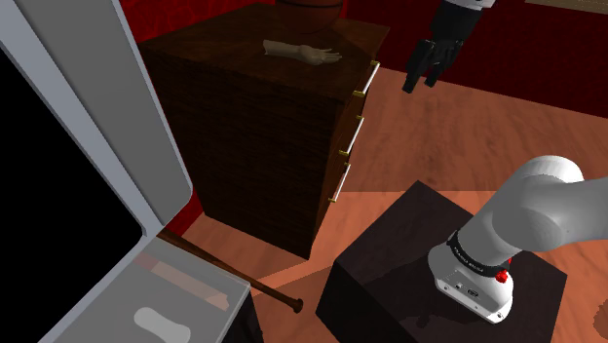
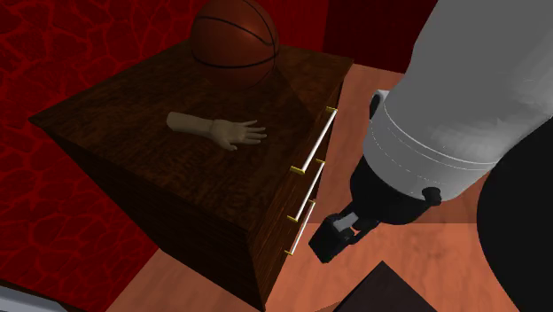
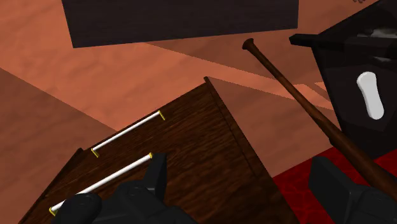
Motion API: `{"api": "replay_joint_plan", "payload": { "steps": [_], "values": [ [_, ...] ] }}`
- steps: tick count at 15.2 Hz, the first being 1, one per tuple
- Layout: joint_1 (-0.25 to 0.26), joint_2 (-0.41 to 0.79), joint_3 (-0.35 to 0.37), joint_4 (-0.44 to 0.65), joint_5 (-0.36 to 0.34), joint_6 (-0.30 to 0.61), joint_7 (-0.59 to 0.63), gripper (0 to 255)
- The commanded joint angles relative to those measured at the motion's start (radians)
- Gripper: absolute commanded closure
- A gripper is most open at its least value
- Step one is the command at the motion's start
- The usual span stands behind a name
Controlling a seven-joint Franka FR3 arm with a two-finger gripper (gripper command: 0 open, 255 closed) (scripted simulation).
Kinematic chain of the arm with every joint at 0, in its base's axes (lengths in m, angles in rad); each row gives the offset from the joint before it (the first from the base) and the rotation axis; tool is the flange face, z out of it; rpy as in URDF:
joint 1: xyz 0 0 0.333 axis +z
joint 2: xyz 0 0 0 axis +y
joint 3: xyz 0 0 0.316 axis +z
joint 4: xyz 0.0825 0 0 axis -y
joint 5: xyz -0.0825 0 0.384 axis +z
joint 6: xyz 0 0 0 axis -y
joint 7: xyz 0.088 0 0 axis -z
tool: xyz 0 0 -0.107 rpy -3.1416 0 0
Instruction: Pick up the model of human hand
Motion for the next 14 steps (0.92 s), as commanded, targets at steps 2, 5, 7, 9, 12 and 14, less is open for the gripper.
{"api": "replay_joint_plan", "payload": {
  "steps": [2,5,7,9,12,14],
  "values": [
    [0.004,0.043,-0.005,0.025,-0.006,0.016,-0.017,0],
    [0.018,0.171,-0.019,0.110,-0.020,0.055,-0.066,0],
    [0.027,0.255,-0.026,0.172,-0.027,0.073,-0.098,0],
    [0.036,0.338,-0.033,0.239,-0.033,0.087,-0.129,0],
    [0.048,0.462,-0.040,0.349,-0.038,0.097,-0.174,0],
    [0.054,0.545,-0.043,0.429,-0.040,0.097,-0.203,0]
  ]
}}
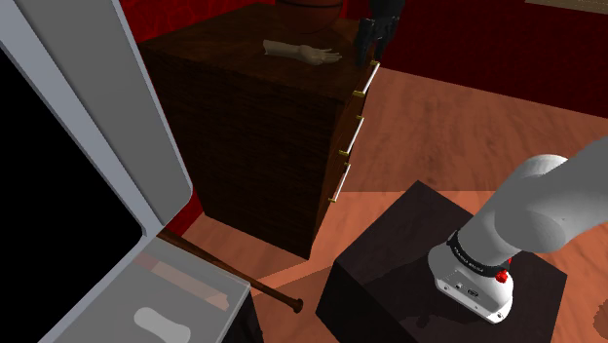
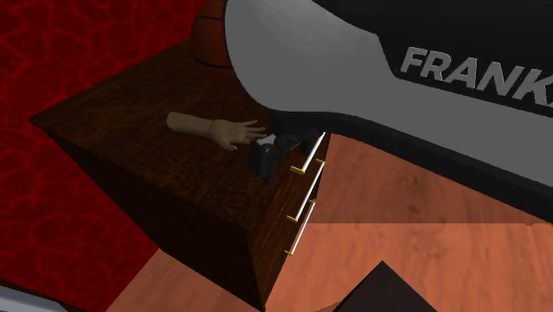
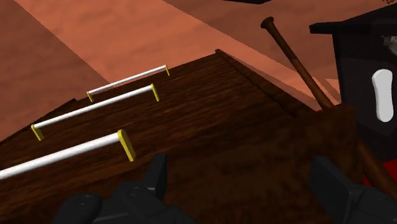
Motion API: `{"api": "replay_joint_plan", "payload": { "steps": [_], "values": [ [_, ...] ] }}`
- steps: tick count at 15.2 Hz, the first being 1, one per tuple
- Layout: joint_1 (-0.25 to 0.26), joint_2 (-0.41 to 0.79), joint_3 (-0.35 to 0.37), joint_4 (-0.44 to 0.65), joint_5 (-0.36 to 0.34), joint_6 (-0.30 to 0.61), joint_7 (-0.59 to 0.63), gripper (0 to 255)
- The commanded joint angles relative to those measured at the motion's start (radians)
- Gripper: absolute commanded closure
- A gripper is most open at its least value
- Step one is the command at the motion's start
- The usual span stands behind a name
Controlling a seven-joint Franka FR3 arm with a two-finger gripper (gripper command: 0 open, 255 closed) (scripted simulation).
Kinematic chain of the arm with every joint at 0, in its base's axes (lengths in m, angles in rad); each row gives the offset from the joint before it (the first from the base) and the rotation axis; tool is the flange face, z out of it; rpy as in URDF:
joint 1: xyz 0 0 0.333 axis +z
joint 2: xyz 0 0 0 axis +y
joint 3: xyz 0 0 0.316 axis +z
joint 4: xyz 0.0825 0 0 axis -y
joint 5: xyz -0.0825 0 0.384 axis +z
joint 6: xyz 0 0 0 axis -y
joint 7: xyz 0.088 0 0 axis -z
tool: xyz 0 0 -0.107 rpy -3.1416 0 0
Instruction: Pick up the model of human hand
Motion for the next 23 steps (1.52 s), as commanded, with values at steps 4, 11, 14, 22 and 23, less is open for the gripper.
{"api": "replay_joint_plan", "payload": {
  "steps": [4,11,14,22,23],
  "values": [
    [0.014,0.220,-0.005,0.229,-0.003,-0.014,-0.073,0],
    [0.023,0.537,0.005,0.628,-0.007,-0.103,-0.160,0],
    [0.024,0.702,0.014,0.867,-0.010,-0.178,-0.194,0],
    [0.028,0.739,0.018,0.840,-0.014,-0.115,-0.205,0],
    [0.029,0.731,0.018,0.806,-0.015,-0.089,-0.205,0]
  ]
}}
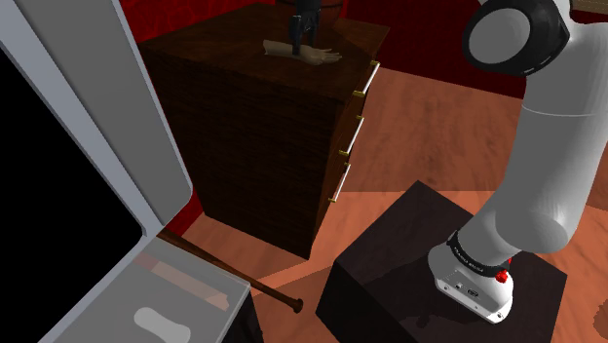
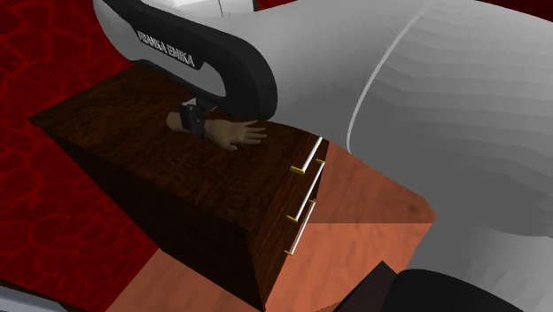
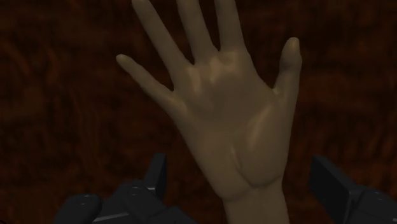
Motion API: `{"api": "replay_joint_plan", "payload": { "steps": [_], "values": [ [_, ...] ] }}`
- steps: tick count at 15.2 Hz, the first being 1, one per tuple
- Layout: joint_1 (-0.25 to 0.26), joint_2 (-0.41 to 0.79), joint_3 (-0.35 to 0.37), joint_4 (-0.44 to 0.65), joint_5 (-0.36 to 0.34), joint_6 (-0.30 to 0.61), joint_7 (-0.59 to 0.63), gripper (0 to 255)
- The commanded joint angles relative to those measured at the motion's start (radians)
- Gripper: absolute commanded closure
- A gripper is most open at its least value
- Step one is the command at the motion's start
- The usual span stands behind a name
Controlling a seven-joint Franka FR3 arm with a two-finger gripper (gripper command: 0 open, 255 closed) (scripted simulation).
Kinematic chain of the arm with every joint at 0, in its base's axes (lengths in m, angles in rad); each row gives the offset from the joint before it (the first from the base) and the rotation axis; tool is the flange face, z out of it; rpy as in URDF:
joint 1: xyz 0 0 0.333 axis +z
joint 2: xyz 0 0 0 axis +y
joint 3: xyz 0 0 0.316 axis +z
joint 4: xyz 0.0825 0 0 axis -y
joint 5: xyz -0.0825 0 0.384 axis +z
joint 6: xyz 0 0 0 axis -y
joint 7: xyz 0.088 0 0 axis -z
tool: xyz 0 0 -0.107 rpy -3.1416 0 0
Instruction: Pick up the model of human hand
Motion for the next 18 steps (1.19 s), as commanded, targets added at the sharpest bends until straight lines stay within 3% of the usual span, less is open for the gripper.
{"api": "replay_joint_plan", "payload": {
  "steps": [1,2,3,12,18],
  "values": [
    [0.001,-0.010,0.000,-0.033,-0.001,0.023,0.000,0],
    [0.001,-0.011,0.000,-0.033,-0.001,0.023,0.000,0],
    [0.001,-0.010,0.000,-0.032,-0.001,0.023,0.001,255],
    [0.001,-0.010,0.000,-0.033,-0.001,0.023,0.000,255],
    [-0.003,0.028,0.000,0.109,0.002,-0.081,-0.001,255]
  ]
}}
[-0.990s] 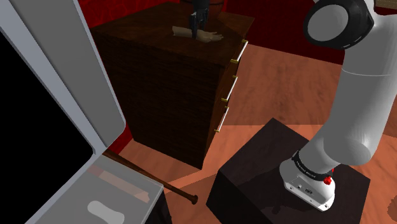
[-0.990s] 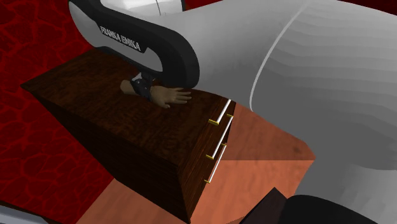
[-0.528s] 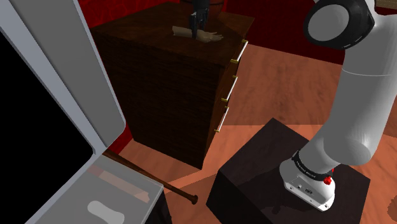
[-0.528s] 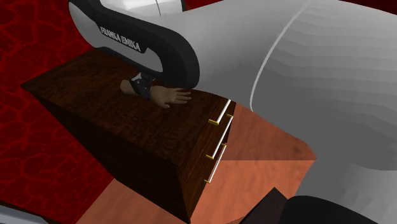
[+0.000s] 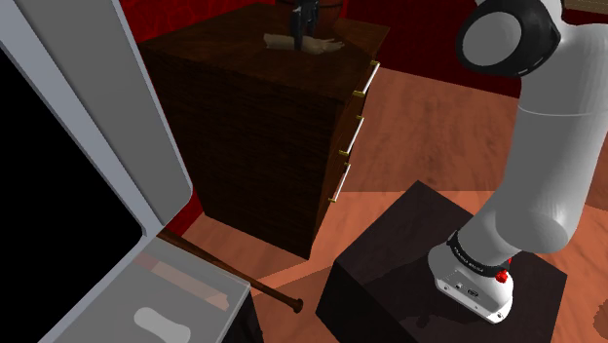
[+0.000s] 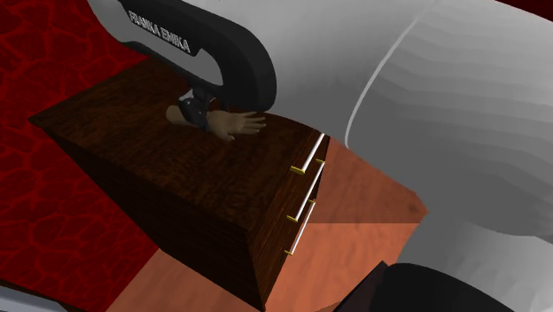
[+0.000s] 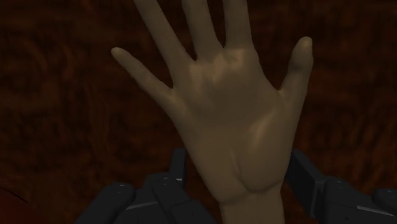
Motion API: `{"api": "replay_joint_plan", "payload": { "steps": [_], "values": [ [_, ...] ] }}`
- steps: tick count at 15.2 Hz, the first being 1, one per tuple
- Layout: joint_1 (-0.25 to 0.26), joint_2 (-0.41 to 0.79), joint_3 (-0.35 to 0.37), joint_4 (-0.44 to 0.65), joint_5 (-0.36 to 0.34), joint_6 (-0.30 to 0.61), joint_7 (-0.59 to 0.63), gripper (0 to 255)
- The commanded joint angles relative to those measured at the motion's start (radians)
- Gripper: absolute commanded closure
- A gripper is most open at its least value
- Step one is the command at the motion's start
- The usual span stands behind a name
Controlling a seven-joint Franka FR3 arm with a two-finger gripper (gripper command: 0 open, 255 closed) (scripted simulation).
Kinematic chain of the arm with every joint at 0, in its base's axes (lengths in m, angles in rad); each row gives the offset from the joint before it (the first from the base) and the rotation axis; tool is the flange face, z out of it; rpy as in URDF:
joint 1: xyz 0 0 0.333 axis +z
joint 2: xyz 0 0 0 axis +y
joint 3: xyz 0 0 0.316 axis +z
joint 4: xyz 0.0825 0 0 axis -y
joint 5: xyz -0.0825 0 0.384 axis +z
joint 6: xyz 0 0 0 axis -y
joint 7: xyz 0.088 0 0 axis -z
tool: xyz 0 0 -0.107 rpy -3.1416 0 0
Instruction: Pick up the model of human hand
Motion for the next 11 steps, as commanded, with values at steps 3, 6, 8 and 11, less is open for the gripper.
{"api": "replay_joint_plan", "payload": {
  "steps": [3,6,8,11],
  "values": [
    [-0.004,0.032,0.000,0.105,0.002,-0.073,-0.002,255],
    [-0.007,0.075,0.000,0.218,0.004,-0.143,-0.002,255],
    [-0.011,0.119,0.000,0.320,0.007,-0.202,-0.003,255],
    [-0.014,0.157,0.001,0.403,0.008,-0.246,-0.003,255]
  ]
}}
